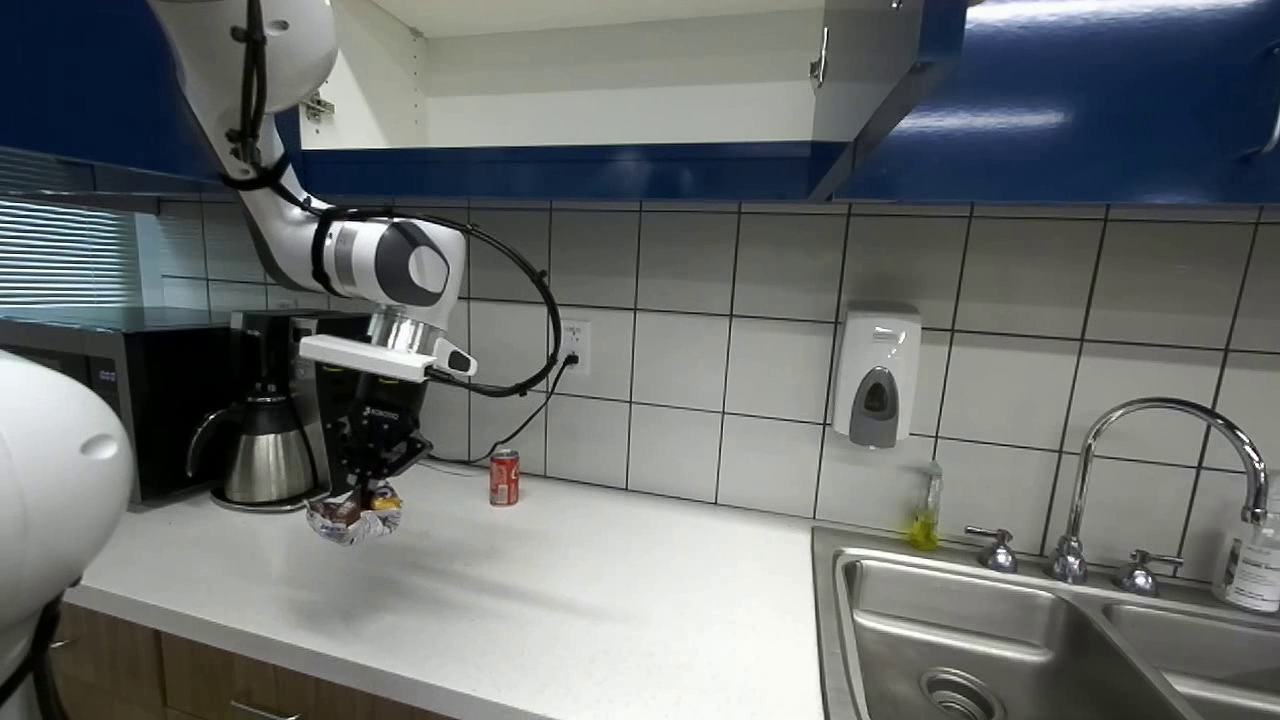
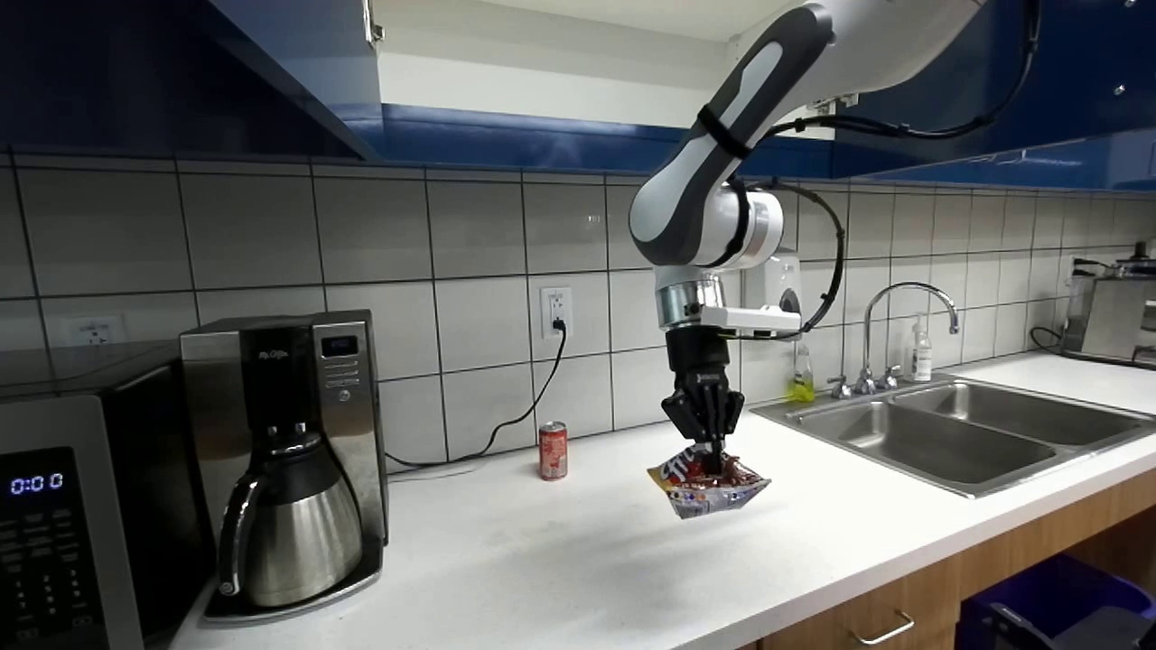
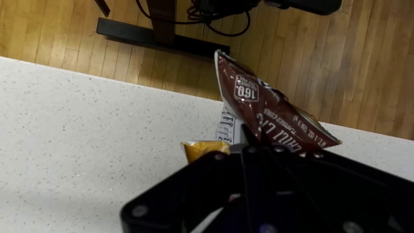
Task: Put the packet on the bottom shelf of the upper cabinet.
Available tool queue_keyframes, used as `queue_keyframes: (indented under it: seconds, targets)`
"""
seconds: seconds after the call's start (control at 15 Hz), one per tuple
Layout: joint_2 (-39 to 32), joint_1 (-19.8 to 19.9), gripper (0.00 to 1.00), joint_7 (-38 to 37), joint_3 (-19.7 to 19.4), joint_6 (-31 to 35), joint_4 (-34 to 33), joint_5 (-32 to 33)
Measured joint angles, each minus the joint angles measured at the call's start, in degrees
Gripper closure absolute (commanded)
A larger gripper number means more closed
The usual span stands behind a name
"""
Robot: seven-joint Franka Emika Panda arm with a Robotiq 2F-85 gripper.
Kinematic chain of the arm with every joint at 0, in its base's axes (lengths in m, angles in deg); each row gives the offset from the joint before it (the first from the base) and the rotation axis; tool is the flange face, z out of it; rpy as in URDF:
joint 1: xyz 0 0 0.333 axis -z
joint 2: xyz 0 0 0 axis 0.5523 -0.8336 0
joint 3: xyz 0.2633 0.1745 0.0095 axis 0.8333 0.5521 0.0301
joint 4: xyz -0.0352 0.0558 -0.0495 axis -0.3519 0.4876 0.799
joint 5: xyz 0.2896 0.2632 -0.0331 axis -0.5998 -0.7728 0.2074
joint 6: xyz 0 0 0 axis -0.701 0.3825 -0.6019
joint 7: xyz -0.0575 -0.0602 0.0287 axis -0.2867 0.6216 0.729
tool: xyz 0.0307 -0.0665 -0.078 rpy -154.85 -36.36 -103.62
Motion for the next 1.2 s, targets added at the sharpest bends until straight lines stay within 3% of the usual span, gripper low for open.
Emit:
queue_keyframes:
  seconds: [0.53, 1.2]
  targets:
    - [5.4, -1.0, 1.0, -0.4, 0.0, -1.3, 2.0, -0.7]
    - [11.0, -1.5, 1.0, -2.4, -0.2, -11.5, -1.2, -2.6]
